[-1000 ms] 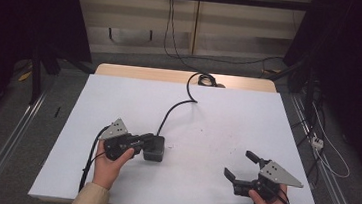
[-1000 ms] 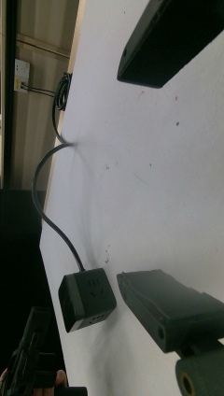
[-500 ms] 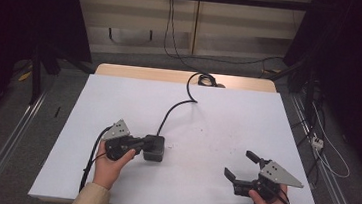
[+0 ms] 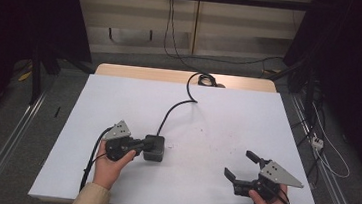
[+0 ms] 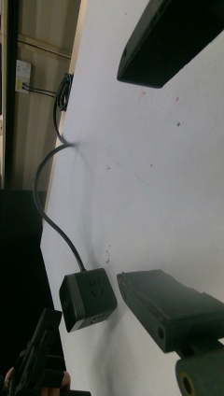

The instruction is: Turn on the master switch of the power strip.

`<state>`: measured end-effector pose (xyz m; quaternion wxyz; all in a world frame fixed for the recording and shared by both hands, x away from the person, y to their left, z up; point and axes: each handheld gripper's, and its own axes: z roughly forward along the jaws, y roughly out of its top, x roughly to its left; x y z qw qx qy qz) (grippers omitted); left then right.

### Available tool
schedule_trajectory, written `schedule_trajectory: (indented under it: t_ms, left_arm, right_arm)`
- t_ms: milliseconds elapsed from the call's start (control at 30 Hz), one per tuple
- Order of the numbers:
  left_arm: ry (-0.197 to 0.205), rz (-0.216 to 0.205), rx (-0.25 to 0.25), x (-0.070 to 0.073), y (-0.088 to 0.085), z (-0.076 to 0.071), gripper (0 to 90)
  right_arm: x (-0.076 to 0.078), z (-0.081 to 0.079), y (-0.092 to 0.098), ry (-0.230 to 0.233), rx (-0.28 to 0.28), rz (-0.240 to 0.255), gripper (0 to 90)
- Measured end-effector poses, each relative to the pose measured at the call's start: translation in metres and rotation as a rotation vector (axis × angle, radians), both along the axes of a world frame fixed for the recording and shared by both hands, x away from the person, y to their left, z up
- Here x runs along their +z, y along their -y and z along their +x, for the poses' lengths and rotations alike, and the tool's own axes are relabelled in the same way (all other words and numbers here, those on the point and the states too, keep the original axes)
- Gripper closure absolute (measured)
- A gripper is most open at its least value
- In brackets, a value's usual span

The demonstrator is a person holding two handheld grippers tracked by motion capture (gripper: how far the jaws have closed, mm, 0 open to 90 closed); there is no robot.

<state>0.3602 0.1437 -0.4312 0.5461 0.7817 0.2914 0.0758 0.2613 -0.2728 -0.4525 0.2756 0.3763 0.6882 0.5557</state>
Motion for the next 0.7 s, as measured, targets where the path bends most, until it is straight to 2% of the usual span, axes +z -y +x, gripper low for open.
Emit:
schedule_trajectory:
  t_ms: [700]
  left_arm:
    - [-0.004,0.014,-0.011,-0.0021,0.0013,-0.0004,90.0]
  right_arm:
    - [-0.0003,0.0005,0.0001,0.001,0.0,-0.001,3.8]
